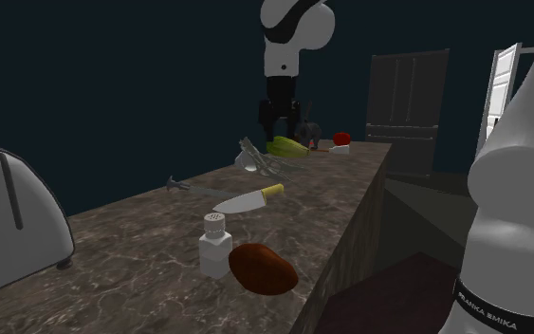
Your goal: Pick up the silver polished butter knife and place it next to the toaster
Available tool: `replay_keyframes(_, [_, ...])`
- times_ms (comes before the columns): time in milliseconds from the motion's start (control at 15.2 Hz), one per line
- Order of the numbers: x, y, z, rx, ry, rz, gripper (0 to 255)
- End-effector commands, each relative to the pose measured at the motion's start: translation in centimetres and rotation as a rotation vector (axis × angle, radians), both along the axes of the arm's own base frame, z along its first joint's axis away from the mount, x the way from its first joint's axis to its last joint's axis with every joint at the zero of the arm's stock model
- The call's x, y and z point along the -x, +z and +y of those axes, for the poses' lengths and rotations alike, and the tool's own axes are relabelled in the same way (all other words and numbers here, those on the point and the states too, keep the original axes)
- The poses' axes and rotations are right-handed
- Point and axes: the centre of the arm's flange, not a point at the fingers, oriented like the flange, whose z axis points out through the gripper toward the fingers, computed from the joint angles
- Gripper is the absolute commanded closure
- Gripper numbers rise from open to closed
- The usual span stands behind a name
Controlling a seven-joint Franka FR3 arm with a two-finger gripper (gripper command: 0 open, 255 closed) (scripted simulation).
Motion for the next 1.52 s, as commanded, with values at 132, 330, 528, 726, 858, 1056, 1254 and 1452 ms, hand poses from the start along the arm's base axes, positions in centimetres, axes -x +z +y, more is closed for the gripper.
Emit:
replay_keyframes(132, [-3.4,-3.5,2.6,-0.014,0.083,0.021,0])
replay_keyframes(330, [-5.8,-5.9,4.9,-0.023,0.144,0.036,0])
replay_keyframes(528, [-8.0,-8.3,7.3,-0.033,0.205,0.052,0])
replay_keyframes(726, [-10.0,-10.6,9.9,-0.043,0.266,0.067,0])
replay_keyframes(858, [-10.1,-11.3,10.1,-0.044,0.270,0.068,0])
replay_keyframes(1056, [-10.0,-12.9,10.2,-0.044,0.270,0.068,0])
replay_keyframes(1254, [-9.8,-14.8,10.2,-0.044,0.270,0.068,0])
replay_keyframes(1452, [-9.8,-14.8,10.2,-0.044,0.270,0.068,0])
